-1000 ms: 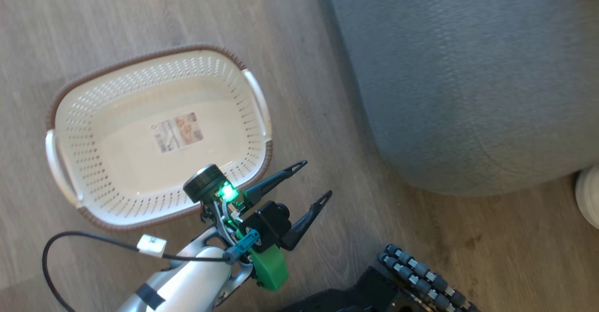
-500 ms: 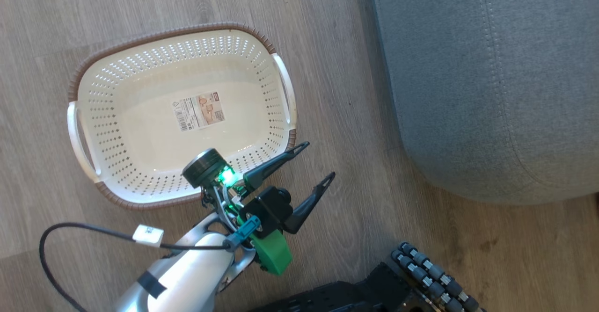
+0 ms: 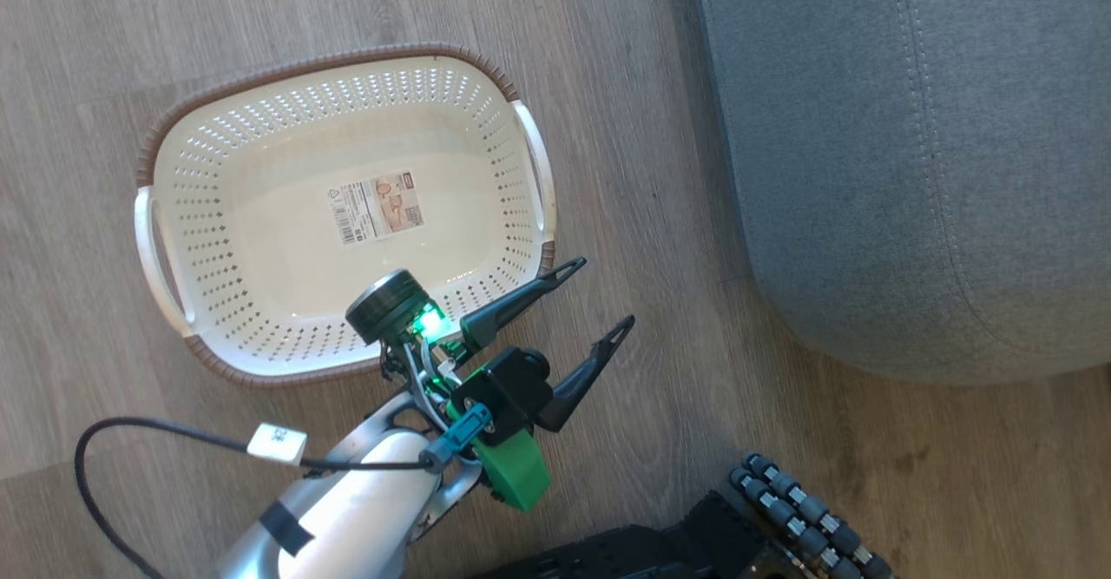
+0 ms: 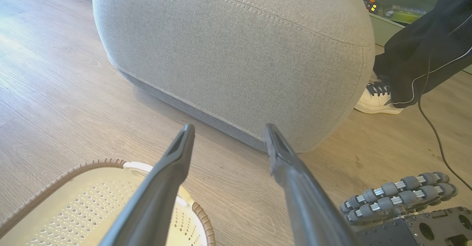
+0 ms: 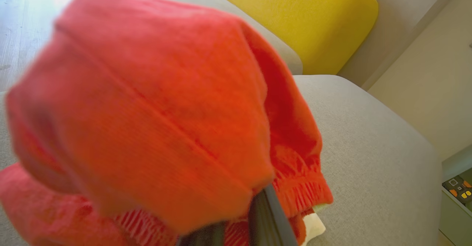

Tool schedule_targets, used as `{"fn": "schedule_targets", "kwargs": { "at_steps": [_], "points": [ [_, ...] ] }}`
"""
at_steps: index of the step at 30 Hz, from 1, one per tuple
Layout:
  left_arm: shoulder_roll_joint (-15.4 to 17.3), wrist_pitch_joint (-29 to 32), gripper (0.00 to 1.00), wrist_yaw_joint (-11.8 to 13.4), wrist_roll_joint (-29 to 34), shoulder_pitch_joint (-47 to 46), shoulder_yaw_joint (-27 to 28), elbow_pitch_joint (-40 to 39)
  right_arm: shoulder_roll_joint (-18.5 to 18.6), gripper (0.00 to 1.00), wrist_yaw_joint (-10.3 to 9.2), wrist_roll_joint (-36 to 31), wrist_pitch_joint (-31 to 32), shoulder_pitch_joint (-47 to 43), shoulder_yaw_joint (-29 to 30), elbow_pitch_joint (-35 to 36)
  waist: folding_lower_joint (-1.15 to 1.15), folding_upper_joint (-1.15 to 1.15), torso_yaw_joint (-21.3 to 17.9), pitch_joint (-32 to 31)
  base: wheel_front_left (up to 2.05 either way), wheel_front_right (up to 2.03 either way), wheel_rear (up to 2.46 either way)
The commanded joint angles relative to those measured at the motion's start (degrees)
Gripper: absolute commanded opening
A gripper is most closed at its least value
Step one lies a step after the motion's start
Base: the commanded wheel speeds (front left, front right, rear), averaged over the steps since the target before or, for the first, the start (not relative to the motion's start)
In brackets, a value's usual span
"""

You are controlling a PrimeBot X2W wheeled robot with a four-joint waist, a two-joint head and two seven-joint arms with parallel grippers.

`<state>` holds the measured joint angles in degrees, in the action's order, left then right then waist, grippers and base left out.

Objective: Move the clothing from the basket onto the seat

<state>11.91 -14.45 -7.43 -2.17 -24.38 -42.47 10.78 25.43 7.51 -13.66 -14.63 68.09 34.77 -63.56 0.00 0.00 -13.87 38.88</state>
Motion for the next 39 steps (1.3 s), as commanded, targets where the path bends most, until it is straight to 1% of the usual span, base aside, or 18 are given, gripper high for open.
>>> {"fn": "schedule_targets", "kwargs": {
  "at_steps": [1, 2, 3, 4, 9, 11, 13, 14, 16, 21, 28, 34, 39],
  "points": [
    [-0.50, -0.55, 1.00, 0.03, 0.38, 1.06, 1.66, -1.79, 0.85, 0.06, -0.02, -1.23, -0.37, -0.39, 0.83, 1.62, 0.00, 0.00, -0.04, -0.22, 0.00, 0.00, 0.00],
    [-0.58, -0.55, 1.00, 0.04, 0.38, 1.14, 1.80, -1.78, 0.67, 0.44, -0.02, -1.82, -0.37, -0.37, 1.13, 2.13, 0.00, 0.00, -0.06, -0.33, 0.00, 0.00, 0.00],
    [-0.67, -0.55, 1.00, 0.03, 0.38, 1.22, 1.90, -1.79, 0.43, 0.95, -0.02, -2.56, -0.37, -0.44, 1.09, 2.67, 0.00, 0.00, -0.09, -0.49, 0.00, 0.00, 0.00],
    [-0.88, -0.55, 1.00, 0.03, 0.07, 1.40, 2.10, -1.96, 0.15, 1.00, -0.02, -3.20, -0.37, -0.54, 1.05, 3.07, 0.00, 0.00, -0.12, -0.77, 0.00, 0.00, 0.00],
    [-1.40, -0.55, 1.00, 0.00, -0.48, 2.66, 2.07, -1.52, -0.28, 1.00, -0.02, -5.62, -0.37, -1.03, 1.12, 3.41, 0.00, 0.00, -0.19, -2.67, 0.00, 0.00, 0.00],
    [-1.96, -0.55, 1.00, -0.01, -0.97, 3.00, 1.84, -1.36, -0.14, 1.00, -0.02, -6.47, -0.37, -1.29, 0.81, 2.43, 0.00, 0.00, -0.10, -3.82, 0.00, 0.00, 0.00],
    [-2.91, -0.55, 1.00, -0.02, -1.91, 3.04, 2.05, -1.23, 1.09, 1.00, -0.02, -7.72, -0.37, -1.78, 0.46, 1.39, 0.00, 0.00, 0.39, -5.35, 0.00, 0.00, 0.00],
    [-2.91, -0.55, 1.00, -0.02, -1.91, 3.04, 2.05, -1.23, 1.09, 1.00, -0.02, -7.72, -0.37, -1.78, 0.46, 1.39, 0.00, 0.00, 0.39, -5.35, 0.00, 0.00, 0.00],
    [-3.48, -0.55, 1.00, -0.03, -2.09, 2.64, 1.62, -1.14, 2.31, 1.00, -0.02, -9.13, -0.37, -2.33, 0.61, 0.43, 0.00, 0.00, 0.89, -7.17, 0.00, 0.00, 0.00],
    [-5.09, -0.55, 1.00, -0.04, -3.30, 3.65, 1.62, -1.09, 3.71, 1.00, -0.02, -12.25, 0.05, -2.61, 0.82, -3.22, 0.00, 0.00, 1.32, -13.02, 0.00, 0.00, 0.00],
    [-6.69, -0.55, 1.00, -0.05, -4.16, 6.64, 2.33, -0.94, 4.62, 1.00, -0.02, -16.02, 0.67, -0.44, -3.20, -6.07, 0.00, 0.00, 0.75, -20.06, 0.00, 0.00, 0.00],
    [-7.81, -0.55, 1.00, -0.05, -4.71, 8.27, 4.52, -1.60, 4.84, 1.00, -0.02, -15.83, 0.18, 2.74, -6.37, -7.38, 0.00, 0.00, 0.16, -25.45, 0.00, 0.00, 0.00],
    [-8.29, -0.55, 1.00, -0.05, -5.01, 10.06, 7.05, -1.59, 5.07, 1.00, -0.02, -14.09, -0.24, 5.13, -10.38, -8.45, 0.00, 0.00, -0.02, -30.08, 0.00, 0.00, 0.00]
  ]
}}
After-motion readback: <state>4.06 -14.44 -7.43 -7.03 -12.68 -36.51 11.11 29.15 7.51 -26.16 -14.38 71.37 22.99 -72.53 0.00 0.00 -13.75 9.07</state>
